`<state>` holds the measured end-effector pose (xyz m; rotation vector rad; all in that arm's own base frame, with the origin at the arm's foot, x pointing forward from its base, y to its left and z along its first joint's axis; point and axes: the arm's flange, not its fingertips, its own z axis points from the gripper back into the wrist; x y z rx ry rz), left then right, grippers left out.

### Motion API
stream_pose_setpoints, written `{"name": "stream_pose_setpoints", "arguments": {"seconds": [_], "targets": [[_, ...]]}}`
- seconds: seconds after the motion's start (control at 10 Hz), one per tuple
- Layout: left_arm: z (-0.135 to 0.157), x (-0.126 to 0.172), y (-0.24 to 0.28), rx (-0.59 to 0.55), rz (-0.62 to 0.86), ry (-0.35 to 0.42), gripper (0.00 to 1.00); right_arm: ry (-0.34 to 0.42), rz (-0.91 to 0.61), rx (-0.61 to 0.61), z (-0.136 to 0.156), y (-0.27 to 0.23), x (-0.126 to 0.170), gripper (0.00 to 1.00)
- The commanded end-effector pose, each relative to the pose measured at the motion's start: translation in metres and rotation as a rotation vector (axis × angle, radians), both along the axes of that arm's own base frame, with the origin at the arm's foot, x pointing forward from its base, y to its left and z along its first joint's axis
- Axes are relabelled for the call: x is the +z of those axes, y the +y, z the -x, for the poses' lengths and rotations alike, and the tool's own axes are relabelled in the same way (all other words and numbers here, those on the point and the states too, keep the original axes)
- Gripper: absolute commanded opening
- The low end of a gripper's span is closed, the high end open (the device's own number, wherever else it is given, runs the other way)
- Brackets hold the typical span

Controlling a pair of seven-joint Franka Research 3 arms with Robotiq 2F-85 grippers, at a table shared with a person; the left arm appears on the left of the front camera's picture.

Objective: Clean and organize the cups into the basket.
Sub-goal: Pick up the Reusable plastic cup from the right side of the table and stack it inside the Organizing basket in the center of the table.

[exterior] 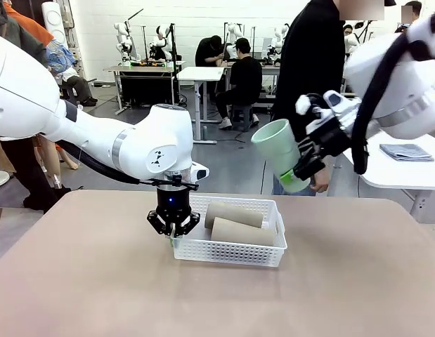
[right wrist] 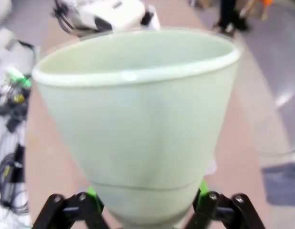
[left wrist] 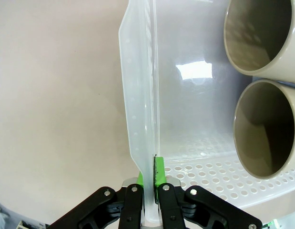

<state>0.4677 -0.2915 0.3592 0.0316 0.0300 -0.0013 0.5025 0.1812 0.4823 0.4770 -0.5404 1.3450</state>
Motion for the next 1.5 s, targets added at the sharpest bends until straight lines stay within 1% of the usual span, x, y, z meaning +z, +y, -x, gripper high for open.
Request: {"name": "stream_pose_setpoints", "arguments": {"seconds": [0.0,0.1,0.3,0.4,0.6,1.0,1.3,1.4], "targets": [[-0.001,0.001,0.002,-0.007,-0.001,-0.001,0.00,0.149,0.207,0.025,-0.030,0.022,-0.009,0.81],[-0.001,0.001,0.002,-0.007,-0.001,-0.001,0.00,0.152,0.257,0.038,-0.037,0.036,-0.010,0.81],[-0.001,0.001,0.002,-0.007,-0.001,-0.001,0.00,0.129,0.288,0.129,-0.047,0.064,-0.017,0.81],[-0.001,0.001,0.002,-0.007,-0.001,-0.001,0.00,0.121,0.294,0.190,-0.051,0.079,-0.025,0.81],[-0.001,0.001,0.002,-0.007,-0.001,-0.001,0.00,0.133,0.329,0.239,-0.058,0.097,-0.047,0.81],[-0.001,0.001,0.002,-0.007,-0.001,-0.001,0.00,0.205,0.392,0.298,-0.065,0.101,-0.081,0.81],[-0.001,0.001,0.002,-0.007,-0.001,-0.001,0.00,0.232,0.411,0.348,-0.064,0.101,-0.094,0.81],[-0.001,0.001,0.002,-0.007,-0.001,-0.001,0.00,0.229,0.409,0.342,-0.065,0.101,-0.098,0.81]]}}
